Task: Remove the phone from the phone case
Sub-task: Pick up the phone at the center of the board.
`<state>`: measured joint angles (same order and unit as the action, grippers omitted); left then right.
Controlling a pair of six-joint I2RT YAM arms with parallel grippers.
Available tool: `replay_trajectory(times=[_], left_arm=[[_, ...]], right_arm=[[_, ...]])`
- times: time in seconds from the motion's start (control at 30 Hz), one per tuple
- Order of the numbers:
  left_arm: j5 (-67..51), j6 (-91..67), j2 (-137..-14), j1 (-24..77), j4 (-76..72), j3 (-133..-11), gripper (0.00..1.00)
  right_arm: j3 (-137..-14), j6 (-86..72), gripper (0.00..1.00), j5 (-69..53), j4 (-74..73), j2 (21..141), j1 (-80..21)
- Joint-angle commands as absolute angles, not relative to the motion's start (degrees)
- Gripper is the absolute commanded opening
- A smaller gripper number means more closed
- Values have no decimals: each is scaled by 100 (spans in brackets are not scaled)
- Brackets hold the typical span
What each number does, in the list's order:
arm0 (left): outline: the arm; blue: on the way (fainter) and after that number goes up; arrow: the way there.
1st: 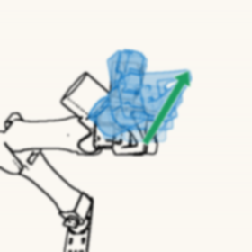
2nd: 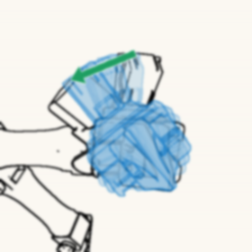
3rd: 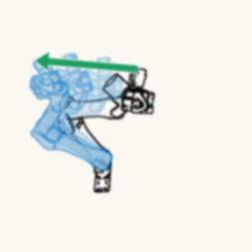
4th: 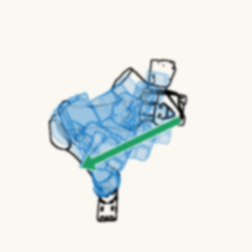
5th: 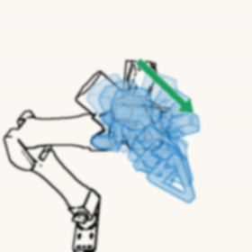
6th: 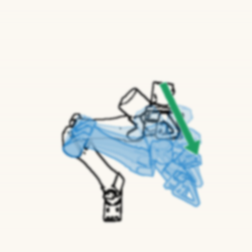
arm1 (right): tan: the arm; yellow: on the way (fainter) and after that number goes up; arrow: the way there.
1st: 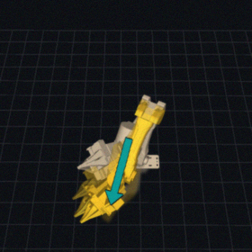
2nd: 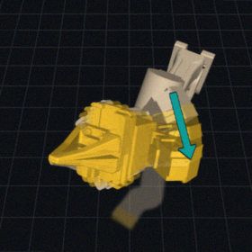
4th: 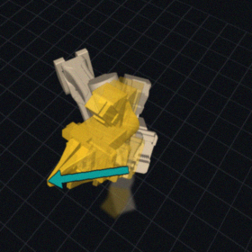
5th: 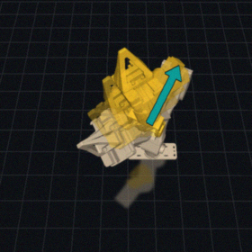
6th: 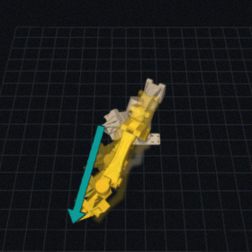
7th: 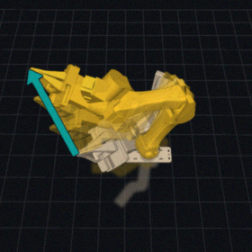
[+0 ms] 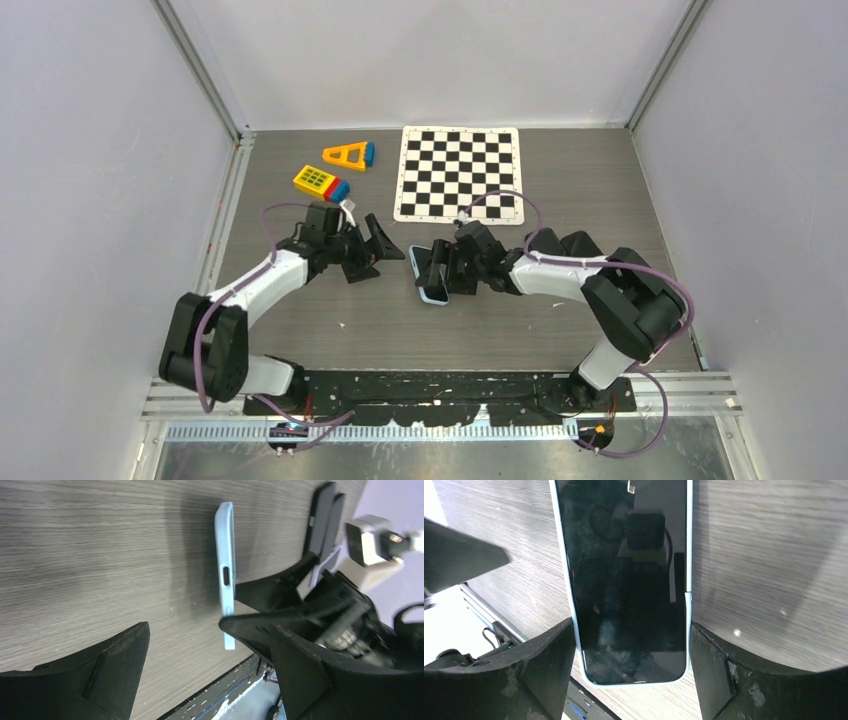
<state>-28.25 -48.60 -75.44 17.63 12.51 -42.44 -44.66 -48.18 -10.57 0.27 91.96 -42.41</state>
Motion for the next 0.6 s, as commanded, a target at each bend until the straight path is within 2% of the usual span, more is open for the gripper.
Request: replay_trajectory(times=[0.0, 0.2, 0.33, 0.4, 0.57], left_arm=[[-2381, -5348, -8027, 1820, 846, -4509, 90], [-2470, -5524, -8819, 2246, 66, -4647, 89], [-2040, -5670, -9270, 2365, 104, -4805, 87], [-1833, -5933, -9413, 2365, 47, -4746, 82], [-1653, -6253, -9479, 2435, -599, -4463, 61]], right_arm=[[-4884, -4863, 38, -1532, 1132, 9340, -4344], [-4998, -4899, 37, -1764, 1386, 9657, -4386], [-5010, -4897, 37, -1842, 1459, 9783, -4394], [-5009, -4891, 37, -1850, 1474, 9838, -4389], [-4997, -4908, 36, -1922, 1505, 9895, -4394]])
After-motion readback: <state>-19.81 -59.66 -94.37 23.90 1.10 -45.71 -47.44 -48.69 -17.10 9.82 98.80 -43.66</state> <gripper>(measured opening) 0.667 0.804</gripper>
